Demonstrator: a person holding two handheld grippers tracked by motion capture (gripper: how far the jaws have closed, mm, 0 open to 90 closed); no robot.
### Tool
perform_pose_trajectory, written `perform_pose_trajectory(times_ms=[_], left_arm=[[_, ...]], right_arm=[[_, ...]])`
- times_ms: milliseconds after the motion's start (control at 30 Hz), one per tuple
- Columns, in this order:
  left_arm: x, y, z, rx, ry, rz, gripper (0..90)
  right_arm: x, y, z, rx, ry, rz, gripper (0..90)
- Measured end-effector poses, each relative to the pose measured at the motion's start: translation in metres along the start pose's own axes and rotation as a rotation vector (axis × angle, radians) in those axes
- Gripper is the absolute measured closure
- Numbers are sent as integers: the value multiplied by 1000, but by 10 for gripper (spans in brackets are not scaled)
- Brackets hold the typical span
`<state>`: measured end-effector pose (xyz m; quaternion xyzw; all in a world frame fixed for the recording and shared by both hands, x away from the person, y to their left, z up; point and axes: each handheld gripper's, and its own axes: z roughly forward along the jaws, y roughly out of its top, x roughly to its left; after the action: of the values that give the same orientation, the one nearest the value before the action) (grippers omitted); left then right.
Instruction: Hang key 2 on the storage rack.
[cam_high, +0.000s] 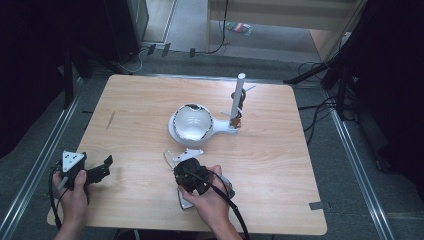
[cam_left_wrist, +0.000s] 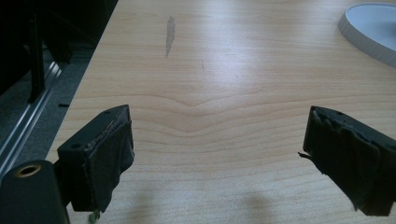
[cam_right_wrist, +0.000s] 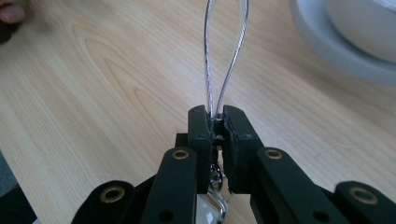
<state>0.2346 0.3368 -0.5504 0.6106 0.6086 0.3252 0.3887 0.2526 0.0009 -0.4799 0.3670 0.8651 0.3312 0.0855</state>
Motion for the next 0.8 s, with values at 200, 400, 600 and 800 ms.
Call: perform_pose_trajectory(times_ms=[200,400,600,800], left_arm=[[0,0,0,0,-1,-1,89],[0,0,0,0,-1,-1,89],[0,0,0,1,-2,-1,90],[0,0,0,0,-2,-1,89]], right_arm=[[-2,0,-10,-62,-28,20,833],[-3,0,-17,-125,-58,30,833],[-5,1,-24,-190,-79,39,833],[-6,-3,-29,-301,-123,30,833]])
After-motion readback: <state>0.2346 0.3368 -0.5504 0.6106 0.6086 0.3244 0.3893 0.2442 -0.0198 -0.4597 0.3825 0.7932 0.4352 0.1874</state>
